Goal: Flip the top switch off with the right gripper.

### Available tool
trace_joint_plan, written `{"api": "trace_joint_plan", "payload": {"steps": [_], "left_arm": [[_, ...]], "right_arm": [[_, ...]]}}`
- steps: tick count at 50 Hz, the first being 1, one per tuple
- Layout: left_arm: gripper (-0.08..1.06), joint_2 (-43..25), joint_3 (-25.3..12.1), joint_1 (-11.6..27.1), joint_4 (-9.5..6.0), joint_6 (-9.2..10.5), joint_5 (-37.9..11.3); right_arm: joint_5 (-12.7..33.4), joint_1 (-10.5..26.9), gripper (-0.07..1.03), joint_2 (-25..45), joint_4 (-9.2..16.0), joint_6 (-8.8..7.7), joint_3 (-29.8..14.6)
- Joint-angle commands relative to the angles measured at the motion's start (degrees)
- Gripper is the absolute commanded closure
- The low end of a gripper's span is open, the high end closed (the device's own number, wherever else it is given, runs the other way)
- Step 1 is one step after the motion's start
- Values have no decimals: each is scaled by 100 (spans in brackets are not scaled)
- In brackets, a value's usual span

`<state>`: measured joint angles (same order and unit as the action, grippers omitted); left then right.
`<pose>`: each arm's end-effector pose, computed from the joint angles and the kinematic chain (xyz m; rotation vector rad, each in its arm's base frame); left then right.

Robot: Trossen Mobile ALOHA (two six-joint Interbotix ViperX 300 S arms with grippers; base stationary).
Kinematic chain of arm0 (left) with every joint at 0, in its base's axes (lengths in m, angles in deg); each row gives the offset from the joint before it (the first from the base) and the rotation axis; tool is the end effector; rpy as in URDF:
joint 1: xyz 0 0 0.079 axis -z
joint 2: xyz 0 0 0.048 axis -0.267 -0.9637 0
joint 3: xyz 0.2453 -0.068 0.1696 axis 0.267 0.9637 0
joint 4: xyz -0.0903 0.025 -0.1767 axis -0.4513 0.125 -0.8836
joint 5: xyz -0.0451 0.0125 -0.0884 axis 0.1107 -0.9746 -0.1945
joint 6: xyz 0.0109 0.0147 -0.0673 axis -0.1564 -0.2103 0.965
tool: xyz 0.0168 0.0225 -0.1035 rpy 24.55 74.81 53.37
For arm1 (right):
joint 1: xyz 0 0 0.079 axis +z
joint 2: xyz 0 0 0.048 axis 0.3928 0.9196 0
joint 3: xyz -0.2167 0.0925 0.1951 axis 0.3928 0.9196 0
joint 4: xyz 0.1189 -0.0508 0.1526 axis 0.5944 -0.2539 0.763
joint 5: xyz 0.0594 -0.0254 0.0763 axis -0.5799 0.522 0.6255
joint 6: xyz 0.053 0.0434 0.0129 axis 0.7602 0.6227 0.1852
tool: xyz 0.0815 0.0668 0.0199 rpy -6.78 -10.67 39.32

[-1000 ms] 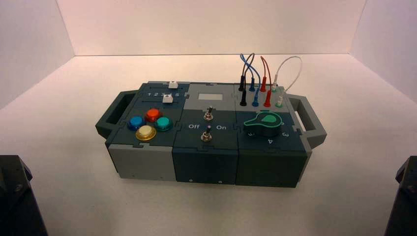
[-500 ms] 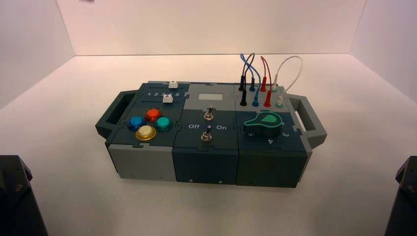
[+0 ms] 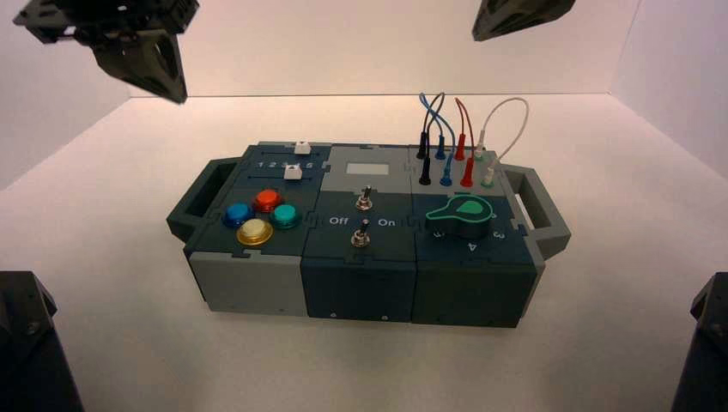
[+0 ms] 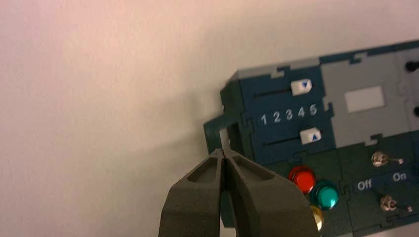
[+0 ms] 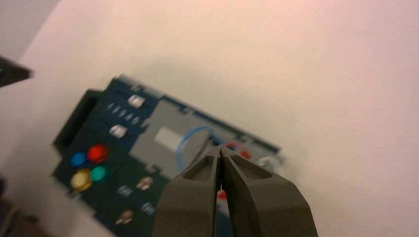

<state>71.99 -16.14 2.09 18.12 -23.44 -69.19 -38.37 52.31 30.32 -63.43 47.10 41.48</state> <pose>0.2433 -0.0885 0.1154 0.0527 1.1061 -0.2791 0.2475 0.1565 0.1719 0.0106 0.8728 0.4783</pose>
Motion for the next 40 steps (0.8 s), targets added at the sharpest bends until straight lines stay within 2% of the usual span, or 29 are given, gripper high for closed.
{"api": "trace_joint_plan", "payload": {"steps": [1,4,7,13,28,34,40], "left_arm": [[101,-290,-237,35,-44,35,-167],[101,-325,-246,44,-53,44,-176],[101,-466,-290,141,-123,97,-185],[101,-606,-360,202,-149,220,-193],[101,-853,-387,246,-176,466,-229],[101,-1002,-387,272,-176,527,-220],[101,-1134,-387,334,-185,563,-211]], "right_arm": [[18,105,99,97,615,9,-18],[18,105,99,97,615,9,-18],[0,378,99,105,650,-26,158],[18,501,99,149,686,-9,246],[334,519,99,316,1037,9,202],[589,527,99,668,1143,18,79],[624,562,99,1011,1160,35,18]]}}
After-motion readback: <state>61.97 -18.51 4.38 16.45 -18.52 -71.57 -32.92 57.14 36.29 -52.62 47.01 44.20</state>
